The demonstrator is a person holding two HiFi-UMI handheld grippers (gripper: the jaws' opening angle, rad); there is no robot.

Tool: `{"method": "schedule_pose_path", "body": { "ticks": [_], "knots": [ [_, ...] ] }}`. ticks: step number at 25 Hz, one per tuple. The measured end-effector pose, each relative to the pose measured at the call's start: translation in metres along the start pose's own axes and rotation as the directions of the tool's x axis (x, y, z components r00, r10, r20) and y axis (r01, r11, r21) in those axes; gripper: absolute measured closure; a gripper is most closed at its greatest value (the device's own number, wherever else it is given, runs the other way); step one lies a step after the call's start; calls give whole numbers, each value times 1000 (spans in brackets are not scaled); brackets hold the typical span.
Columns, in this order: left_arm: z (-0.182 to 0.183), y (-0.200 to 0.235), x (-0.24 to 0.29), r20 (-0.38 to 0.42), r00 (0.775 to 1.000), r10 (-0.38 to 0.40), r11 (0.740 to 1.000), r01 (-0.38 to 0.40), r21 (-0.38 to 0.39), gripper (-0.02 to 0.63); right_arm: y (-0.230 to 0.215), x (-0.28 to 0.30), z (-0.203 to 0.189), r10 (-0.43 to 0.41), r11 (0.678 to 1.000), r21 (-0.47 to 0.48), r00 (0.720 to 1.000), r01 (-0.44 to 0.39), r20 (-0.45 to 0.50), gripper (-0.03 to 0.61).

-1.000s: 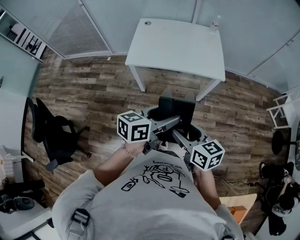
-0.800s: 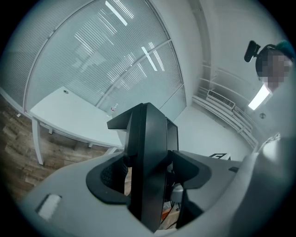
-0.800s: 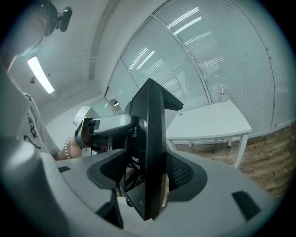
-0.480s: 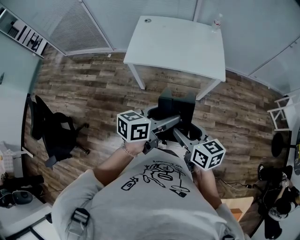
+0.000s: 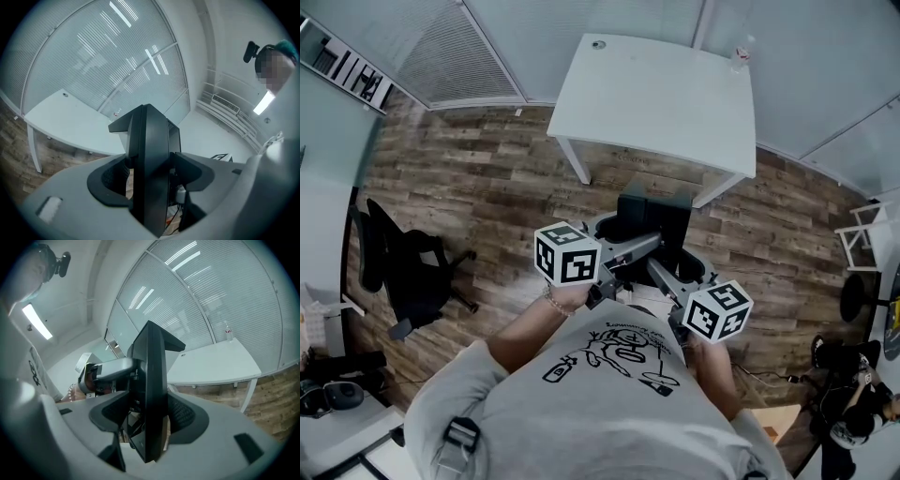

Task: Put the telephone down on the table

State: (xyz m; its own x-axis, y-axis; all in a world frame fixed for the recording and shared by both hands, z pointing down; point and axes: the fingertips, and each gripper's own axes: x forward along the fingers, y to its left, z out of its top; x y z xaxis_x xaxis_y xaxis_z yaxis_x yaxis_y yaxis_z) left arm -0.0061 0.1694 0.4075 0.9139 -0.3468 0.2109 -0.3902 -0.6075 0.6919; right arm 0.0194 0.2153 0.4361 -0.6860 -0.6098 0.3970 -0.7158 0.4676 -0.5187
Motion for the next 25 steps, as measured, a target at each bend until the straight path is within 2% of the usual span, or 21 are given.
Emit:
{"method": "schedule_pose_path", "body": {
  "ticks": [17,25],
  "knots": [
    [110,106,-13,0,1000,-9,1000,9,23,293,-13,128,84,-17,1000,6,1000,17,-7,348],
    [135,144,-19,-11,999,-33,999,33,9,295,-18,170,101,-47,999,13,999,47,-2,348]
  ]
}}
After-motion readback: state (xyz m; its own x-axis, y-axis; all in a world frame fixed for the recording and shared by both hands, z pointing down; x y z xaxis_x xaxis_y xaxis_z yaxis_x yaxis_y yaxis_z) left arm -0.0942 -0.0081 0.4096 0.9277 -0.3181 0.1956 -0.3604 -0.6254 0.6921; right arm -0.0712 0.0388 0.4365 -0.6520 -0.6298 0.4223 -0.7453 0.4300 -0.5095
